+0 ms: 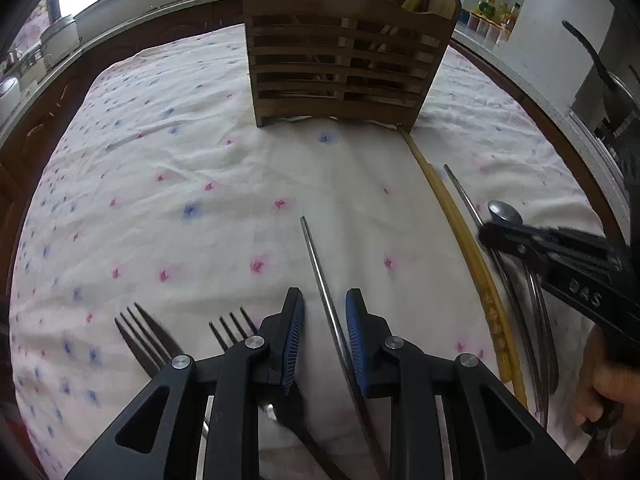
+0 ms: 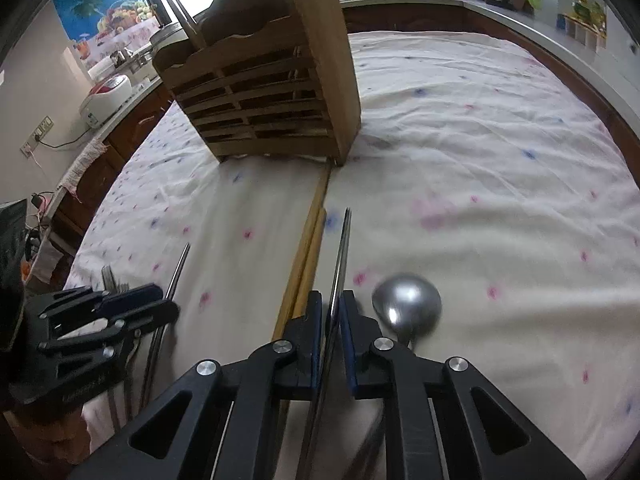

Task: Organize utensils
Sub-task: 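Close left tool on a steel chopstick while right tool closes on another steel chopstick, then lift both steel chopsticks and carry them over the wooden holder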

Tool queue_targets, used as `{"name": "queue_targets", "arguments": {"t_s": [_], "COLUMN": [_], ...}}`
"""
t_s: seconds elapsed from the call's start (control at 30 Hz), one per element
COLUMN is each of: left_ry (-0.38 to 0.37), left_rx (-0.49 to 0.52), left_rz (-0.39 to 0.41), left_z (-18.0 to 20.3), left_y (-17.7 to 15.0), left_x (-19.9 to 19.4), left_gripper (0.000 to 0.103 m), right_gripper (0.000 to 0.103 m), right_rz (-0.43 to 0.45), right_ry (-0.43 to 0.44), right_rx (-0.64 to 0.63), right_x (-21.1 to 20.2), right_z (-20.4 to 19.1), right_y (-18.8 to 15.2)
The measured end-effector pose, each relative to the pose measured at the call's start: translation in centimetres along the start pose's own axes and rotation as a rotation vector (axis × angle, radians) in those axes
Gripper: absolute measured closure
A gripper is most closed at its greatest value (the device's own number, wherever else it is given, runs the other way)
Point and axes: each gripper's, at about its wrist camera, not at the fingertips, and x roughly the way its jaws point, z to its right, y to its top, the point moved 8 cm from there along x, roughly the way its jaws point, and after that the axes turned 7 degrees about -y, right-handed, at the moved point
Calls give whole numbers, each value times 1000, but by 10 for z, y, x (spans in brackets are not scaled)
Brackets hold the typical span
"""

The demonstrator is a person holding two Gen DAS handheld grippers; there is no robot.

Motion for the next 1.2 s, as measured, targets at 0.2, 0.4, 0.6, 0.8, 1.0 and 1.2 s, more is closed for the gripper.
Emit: {"name": "queue_targets", "arguments": {"t_s": [0.2, 0.4, 0.6, 0.8, 1.0, 1.2], "left_ry": [11, 14, -40, -106, -155, -200], "left_rx": [11, 18, -27, -45, -40, -45], "left_rz": [-9, -6, 29, 111, 201, 262], "left_z": [3, 9, 7, 11, 13, 12], "left_y": [8, 6, 1, -4, -9, -20], "left_x": [6, 7, -13, -57, -108, -153], "left_gripper": [85, 99, 100, 100, 100, 100], "right_gripper": [93, 97, 97, 98, 98, 98], "right_rz": [-2, 13, 62, 131, 205, 290], "right_ry": [-19, -9, 59, 92, 111, 128], "right_rx": [-21, -20, 30, 46, 40, 45], "right_x": [6, 2, -29, -69, -108, -148], "right_z": [-2, -4, -1, -3, -6, -8], "right_y": [6, 3, 0, 0, -1, 0]}}
